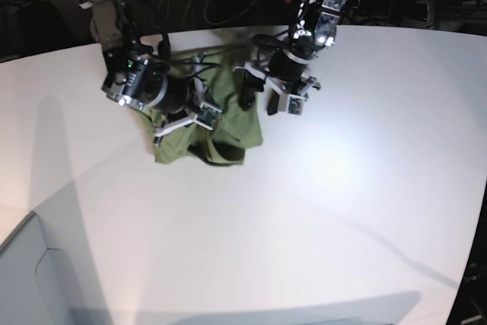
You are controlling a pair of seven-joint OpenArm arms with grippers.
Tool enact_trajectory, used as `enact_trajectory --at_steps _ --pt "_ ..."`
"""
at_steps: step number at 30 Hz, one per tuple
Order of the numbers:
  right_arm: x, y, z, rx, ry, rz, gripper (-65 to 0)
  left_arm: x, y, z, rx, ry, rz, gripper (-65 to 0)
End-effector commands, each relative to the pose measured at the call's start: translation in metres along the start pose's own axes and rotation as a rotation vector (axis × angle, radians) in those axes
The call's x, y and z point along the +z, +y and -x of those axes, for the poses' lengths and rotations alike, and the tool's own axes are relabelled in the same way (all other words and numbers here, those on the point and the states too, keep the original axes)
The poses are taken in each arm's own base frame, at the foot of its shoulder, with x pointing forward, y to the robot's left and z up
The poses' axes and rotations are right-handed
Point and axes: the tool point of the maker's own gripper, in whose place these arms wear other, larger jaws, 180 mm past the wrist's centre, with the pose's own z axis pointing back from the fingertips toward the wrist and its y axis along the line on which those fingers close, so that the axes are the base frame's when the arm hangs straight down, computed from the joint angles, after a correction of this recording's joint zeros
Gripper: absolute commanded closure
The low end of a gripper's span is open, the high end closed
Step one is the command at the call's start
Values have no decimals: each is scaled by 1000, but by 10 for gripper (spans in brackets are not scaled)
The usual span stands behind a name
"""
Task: Fold the T-shirt properly
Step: 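Fold the other strip end over toward the left gripper with the right gripper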
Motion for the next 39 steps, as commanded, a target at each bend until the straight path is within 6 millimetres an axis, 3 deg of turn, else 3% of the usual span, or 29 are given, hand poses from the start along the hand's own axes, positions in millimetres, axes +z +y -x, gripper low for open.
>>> enact_trajectory --at_steps 1,10,21,24,28,31,34,39 --pt "4 -5 -16 13 -60 9 0 1 -4 -8 4 -30 12 -327" --pt "-2 2 -35 -15 -110 -2 0 1 -4 -9 6 -33 14 -327" --pt "-13 -1 -20 -38 -60 -23 -13 1 -4 -8 7 -31 12 -329" --pt "-2 -4 -26 -5 -78 2 -105 2 -4 -7 9 -30 10 -330" --pt "17 -3 -38 33 -118 40 -296 2 -3 -7 9 -30 7 -331" --pt "20 -2 -35 44 -109 41 -419 2 -4 -9 8 -35 9 -331" --pt "26 -8 -37 46 -118 64 -460 4 -4 -7 11 -32 8 -331" --pt "61 -62 -34 -18 -141 258 -457 13 2 10 8 8 -5 -331"
